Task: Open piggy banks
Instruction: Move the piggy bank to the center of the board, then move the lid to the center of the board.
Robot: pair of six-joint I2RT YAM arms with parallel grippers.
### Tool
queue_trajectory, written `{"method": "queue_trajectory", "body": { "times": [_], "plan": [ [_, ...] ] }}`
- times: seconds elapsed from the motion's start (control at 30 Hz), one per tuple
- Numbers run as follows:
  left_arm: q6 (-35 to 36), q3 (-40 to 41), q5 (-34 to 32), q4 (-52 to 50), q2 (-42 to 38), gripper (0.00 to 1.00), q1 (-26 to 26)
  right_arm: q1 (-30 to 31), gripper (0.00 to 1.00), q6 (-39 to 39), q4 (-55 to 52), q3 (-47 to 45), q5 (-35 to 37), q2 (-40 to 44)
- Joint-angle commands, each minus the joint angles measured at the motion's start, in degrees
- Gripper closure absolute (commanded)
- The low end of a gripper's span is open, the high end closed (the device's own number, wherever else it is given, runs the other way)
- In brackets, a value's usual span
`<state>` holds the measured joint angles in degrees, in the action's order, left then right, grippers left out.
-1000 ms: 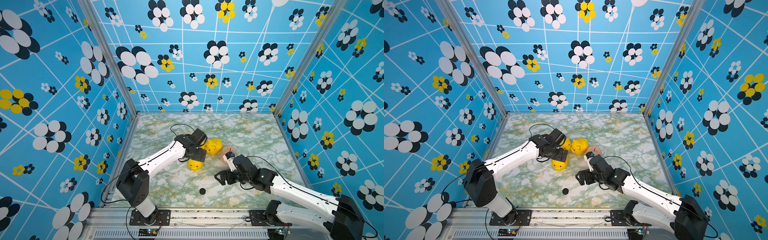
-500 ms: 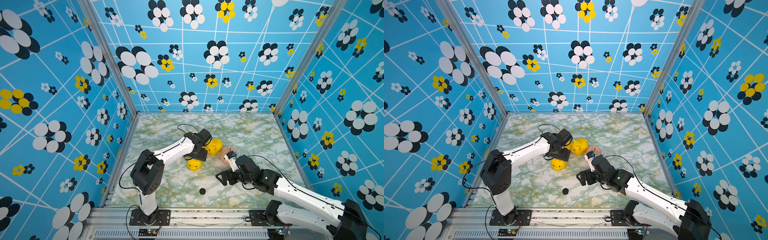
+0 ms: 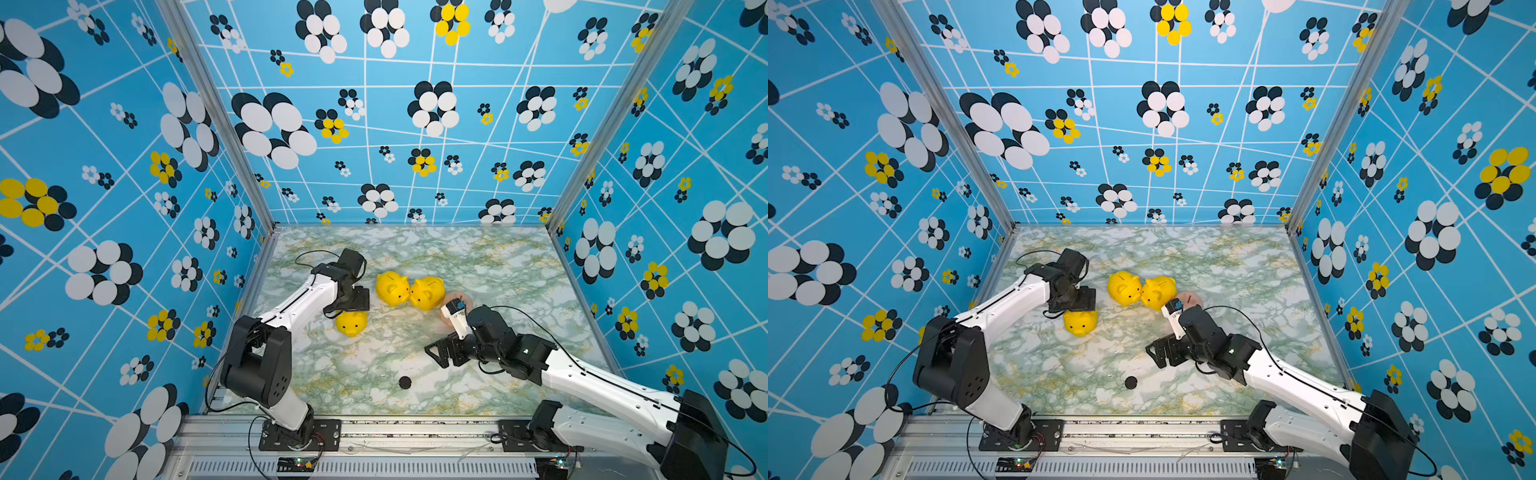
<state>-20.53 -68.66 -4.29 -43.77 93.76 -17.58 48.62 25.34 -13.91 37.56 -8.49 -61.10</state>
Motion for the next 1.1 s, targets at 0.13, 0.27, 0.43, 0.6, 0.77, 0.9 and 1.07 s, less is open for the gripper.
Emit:
{"method": "queue_trajectory", "body": {
  "times": [0.13,0.27,0.43,0.6,0.77,0.9,1.07],
  "plan": [
    [8.1,-4.97,-2.08,-3.61,10.58,0.1,6.19,7.35,0.1,-5.49,6.18,-0.99,-2.02,-2.92],
    [8.29,-7.63,-1.66,-5.38,10.2,0.06,6.47,12.67,0.14,-7.84,6.02,-1.34,2.67,-5.41],
    [6.76,-9.32,-0.23,-7.48,4.15,0.0,7.14,16.92,0.19,-8.6,10.41,-4.48,6.69,-8.98],
    [6.4,-10.83,-0.2,-11.19,-1.71,0.01,8.84,19.61,0.24,-9.21,15.22,-7.61,8.79,-11.67],
    [5.49,-8.83,3.57,-11.25,-9.79,0.01,10.52,20.67,0.32,-10.29,19.36,-9.04,9.01,-14.74],
    [5.22,-6.49,6.44,-11.06,-16.94,0.01,11.25,21.1,0.36,-11.51,21.25,-8.99,9.02,-18.04],
    [4.09,-3.1,10.47,-10.21,-25.38,0.01,12.1,21.6,0.48,-14.06,22.35,-8.0,9.36,-22.61]
  ]
}}
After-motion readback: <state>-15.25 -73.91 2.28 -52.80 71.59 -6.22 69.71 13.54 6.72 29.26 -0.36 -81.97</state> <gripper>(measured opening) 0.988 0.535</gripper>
